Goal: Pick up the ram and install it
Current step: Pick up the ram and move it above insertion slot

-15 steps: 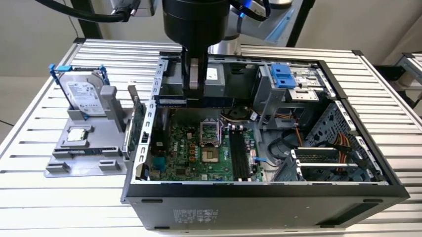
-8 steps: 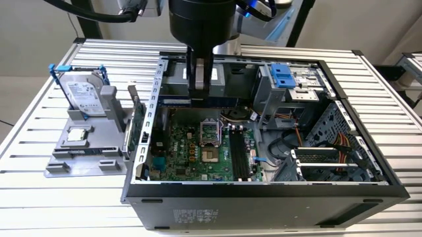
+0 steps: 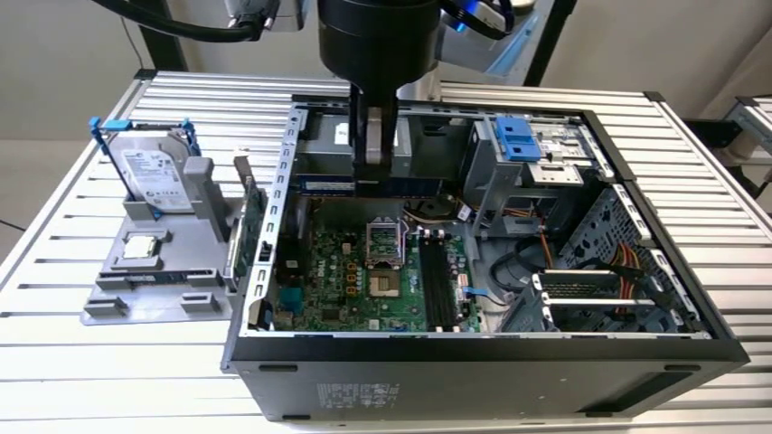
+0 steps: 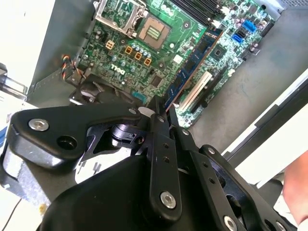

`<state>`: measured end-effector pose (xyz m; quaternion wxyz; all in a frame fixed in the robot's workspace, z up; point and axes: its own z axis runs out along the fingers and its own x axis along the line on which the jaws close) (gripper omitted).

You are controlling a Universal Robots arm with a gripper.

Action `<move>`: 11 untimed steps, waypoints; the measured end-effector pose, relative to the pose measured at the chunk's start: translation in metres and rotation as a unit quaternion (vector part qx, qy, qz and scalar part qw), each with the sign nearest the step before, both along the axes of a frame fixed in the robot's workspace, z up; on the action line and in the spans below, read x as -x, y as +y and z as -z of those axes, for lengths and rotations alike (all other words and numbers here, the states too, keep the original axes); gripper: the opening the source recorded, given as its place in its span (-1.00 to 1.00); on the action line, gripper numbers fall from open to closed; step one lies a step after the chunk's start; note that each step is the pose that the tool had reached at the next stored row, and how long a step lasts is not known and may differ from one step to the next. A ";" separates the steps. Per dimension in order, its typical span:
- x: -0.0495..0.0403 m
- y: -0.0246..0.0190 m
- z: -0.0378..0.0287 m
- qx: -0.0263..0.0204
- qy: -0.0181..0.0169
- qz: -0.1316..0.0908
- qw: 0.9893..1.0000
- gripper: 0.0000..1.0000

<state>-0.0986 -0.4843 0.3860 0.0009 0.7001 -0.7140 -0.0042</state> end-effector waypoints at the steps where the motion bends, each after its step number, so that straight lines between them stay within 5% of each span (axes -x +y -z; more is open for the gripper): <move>1: -0.0007 0.0000 0.0000 0.000 0.000 0.000 1.000 -1.00; 11: -0.0085 0.0002 0.0000 0.000 0.000 0.000 1.000 -1.00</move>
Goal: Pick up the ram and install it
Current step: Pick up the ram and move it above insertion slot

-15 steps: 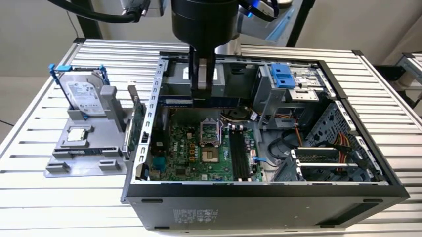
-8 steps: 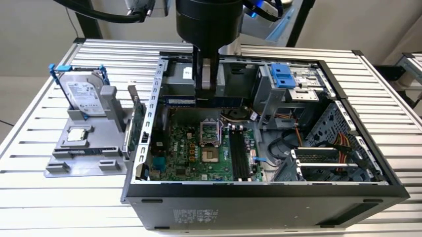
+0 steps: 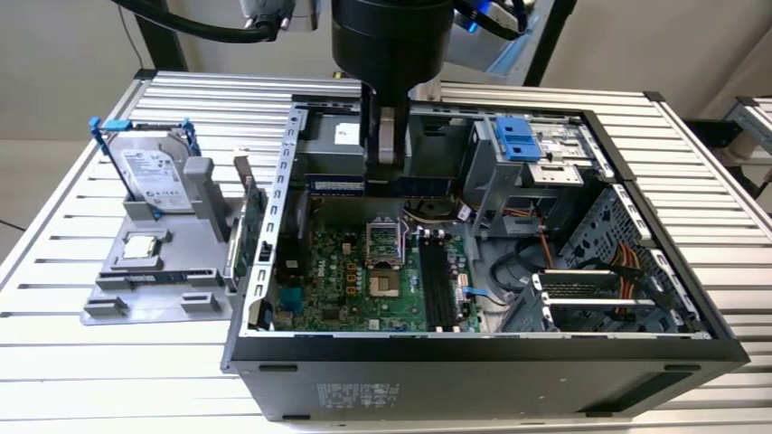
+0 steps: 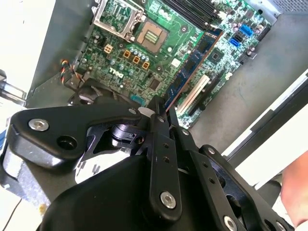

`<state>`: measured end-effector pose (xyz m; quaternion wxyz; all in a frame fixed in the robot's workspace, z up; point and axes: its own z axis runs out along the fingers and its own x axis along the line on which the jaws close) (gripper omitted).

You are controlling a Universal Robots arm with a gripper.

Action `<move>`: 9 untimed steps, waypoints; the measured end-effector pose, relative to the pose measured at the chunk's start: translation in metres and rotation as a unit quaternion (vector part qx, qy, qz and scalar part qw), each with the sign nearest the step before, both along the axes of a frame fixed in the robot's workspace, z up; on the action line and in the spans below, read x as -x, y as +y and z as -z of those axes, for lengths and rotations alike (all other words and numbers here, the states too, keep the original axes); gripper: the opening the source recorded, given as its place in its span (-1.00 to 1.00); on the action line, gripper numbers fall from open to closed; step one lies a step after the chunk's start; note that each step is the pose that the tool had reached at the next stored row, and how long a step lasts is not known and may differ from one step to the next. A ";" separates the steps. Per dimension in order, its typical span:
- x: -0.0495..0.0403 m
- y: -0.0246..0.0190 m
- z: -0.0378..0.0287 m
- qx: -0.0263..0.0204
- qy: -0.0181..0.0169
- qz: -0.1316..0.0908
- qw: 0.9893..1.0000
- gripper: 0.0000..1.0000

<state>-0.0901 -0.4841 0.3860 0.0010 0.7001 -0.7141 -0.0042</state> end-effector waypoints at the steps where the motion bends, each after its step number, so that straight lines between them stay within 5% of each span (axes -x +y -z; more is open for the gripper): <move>1: -0.0011 0.0000 0.0000 0.000 0.000 0.000 1.000 -1.00; 9: -0.0138 0.0003 0.0000 0.000 0.000 0.000 1.000 -1.00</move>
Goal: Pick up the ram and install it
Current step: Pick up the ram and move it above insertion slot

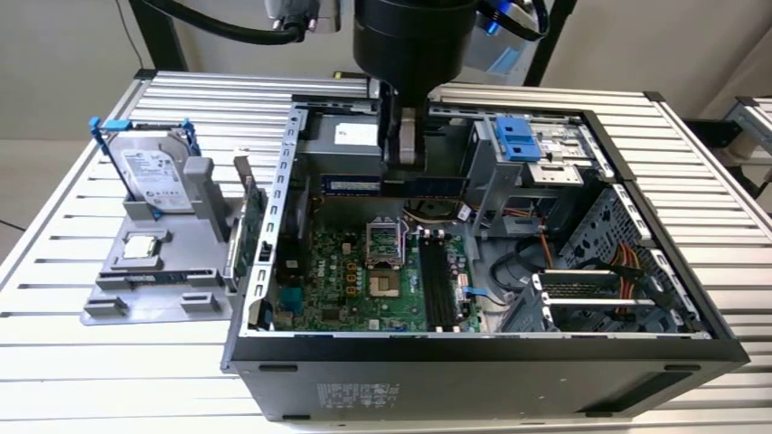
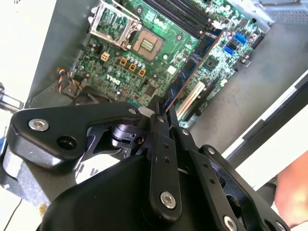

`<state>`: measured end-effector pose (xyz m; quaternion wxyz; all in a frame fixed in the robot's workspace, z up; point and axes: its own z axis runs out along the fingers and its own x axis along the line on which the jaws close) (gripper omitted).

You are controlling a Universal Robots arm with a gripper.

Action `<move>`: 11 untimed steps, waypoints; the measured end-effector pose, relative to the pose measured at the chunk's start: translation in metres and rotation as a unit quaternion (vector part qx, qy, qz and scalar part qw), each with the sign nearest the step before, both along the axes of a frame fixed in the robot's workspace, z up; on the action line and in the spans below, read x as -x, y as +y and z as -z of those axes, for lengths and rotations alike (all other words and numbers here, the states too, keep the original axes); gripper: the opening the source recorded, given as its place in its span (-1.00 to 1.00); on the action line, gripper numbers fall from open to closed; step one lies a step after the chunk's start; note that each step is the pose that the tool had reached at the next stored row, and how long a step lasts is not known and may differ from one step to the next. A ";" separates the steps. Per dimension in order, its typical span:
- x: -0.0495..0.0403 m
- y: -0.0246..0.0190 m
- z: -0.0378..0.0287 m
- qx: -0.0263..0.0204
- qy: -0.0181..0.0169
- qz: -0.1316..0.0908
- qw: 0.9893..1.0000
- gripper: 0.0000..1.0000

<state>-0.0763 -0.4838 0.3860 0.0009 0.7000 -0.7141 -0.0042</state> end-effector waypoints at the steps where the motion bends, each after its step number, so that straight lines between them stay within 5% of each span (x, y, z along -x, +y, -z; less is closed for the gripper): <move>1: -0.0012 0.0000 0.0000 0.000 0.000 0.000 1.000 -1.00; 11: -0.0082 0.0003 0.0000 0.000 0.000 0.000 1.000 -1.00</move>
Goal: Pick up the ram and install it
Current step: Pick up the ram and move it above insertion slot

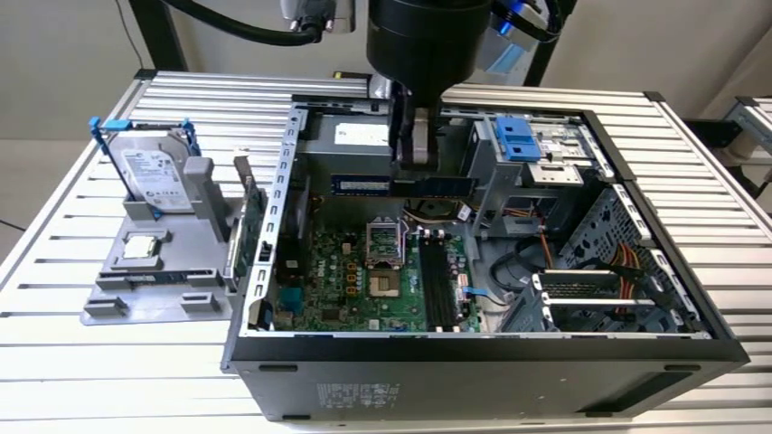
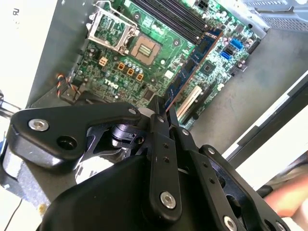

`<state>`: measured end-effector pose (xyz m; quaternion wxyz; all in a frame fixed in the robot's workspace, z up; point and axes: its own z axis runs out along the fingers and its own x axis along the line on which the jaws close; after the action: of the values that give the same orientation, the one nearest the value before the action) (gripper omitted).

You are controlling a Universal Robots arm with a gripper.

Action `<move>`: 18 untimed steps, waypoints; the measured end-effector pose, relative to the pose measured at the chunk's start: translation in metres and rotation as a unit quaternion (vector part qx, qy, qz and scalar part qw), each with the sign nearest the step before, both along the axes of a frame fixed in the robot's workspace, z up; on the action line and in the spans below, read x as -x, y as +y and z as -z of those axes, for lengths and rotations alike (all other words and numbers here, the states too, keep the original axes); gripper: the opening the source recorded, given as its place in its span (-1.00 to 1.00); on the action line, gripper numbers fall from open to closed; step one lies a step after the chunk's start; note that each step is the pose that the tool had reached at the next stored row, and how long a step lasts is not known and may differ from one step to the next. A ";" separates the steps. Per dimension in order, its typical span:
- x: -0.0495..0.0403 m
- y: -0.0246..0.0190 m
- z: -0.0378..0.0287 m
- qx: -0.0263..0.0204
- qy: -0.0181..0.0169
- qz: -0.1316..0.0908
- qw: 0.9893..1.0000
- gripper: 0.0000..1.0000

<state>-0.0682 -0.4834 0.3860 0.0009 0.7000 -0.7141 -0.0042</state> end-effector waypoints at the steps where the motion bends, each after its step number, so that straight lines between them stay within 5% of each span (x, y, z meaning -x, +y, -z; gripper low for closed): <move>1: -0.0003 0.0001 0.0000 0.000 0.000 0.000 1.000 -1.00; 18: -0.0123 0.0001 0.0000 0.000 0.000 0.000 1.000 -1.00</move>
<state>-0.0559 -0.4833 0.3860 0.0010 0.7000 -0.7141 -0.0042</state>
